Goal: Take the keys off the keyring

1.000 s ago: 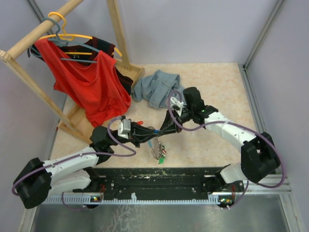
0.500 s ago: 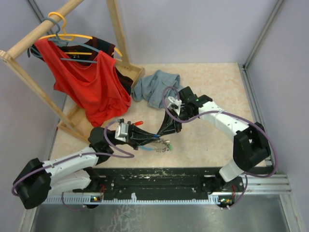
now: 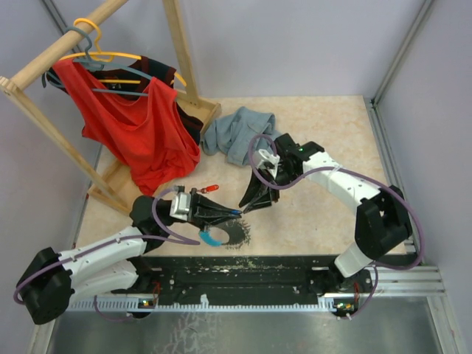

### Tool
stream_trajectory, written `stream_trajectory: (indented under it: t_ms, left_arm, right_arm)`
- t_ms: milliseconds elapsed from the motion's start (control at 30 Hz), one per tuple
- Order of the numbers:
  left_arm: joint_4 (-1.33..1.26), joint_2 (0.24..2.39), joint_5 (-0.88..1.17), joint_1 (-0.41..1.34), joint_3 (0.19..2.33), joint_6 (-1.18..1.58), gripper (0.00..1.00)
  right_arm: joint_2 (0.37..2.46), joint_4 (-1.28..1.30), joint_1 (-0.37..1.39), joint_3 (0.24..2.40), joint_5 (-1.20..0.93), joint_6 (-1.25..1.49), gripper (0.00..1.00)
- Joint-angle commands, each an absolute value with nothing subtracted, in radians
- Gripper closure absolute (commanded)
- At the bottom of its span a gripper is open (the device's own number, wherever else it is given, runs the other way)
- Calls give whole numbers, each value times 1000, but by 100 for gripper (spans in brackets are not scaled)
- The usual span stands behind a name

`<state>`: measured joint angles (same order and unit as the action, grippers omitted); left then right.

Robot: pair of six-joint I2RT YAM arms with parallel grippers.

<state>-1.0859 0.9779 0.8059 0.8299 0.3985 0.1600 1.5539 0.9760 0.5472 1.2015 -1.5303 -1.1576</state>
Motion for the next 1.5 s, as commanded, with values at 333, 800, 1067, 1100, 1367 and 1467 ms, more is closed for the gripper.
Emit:
stream_trajectory:
  t_ms: [333,800,1067,1100,1367,1467]
  left_arm:
    - [-1165,1044,819,830,421,172,100]
    - [-1246,1082,811,814,408,186,100]
    - [-1300,1109,797,803,408,202,100]
    - [-1311,1114,797,802,407,206,100]
    - [-1344,1130,798,792,403,222,100]
    - [-1360,1138,800,790,400,231,100]
  right_arm:
    - [1495,1166,559,1258,-1529,-1484,60]
    - [1318,673,558,1149,-1333,-927,58]
    - [1314,729,560,1154,-1366,-1002,63]
    - [1311,711,561,1156,-1343,-978,64]
    - [1283,667,525,1164,-1284,-894,60]
    - [1285,770,525,1179,-1333,-1011,61]
